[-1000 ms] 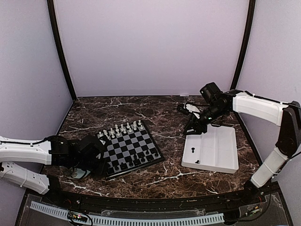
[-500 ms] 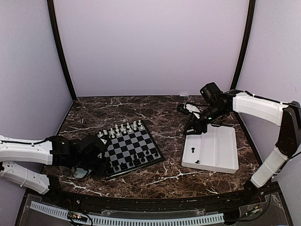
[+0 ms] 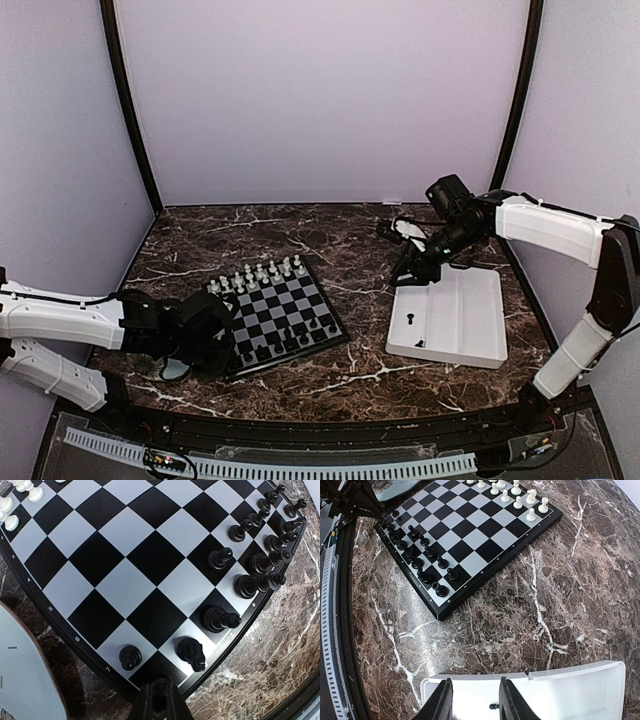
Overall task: Set up the chess pieces on the board
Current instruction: Place the rook at h8.
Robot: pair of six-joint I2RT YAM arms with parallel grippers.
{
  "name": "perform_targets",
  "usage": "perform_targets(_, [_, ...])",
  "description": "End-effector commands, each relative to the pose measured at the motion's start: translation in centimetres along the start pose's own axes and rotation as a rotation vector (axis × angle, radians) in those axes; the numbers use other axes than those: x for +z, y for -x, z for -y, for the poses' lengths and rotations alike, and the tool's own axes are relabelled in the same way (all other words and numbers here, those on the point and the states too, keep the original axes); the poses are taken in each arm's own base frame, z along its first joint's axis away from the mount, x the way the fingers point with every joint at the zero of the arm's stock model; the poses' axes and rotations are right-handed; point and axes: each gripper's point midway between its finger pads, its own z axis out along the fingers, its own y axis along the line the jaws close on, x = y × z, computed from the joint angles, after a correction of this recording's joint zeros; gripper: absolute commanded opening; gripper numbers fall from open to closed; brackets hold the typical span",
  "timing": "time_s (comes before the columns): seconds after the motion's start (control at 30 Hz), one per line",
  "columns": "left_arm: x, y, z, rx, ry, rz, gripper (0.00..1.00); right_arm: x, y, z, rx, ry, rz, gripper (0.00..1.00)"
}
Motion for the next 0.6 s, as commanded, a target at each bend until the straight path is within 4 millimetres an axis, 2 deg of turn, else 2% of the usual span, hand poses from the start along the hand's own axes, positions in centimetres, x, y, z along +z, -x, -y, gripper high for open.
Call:
perform_targets(0.0, [-0.3,0.8,0.3,0.016,0.000,0.020,0.08,-0.4,0.5,0.2,-0.008,-0.017,0.022,0.34])
perform_targets(0.3, [-0.5,0.8,0.5,0.017,-0.004,0.013,0.21,-0.3,0.5,0.3,-0.005,-0.012,0.019,0.34])
perform_targets(0.57, [-2.5,1.4,1.0,0.006,-0.050,0.032,0.29,-0.7,0.4,-0.2,-0.009,0.008,0.015,0.34])
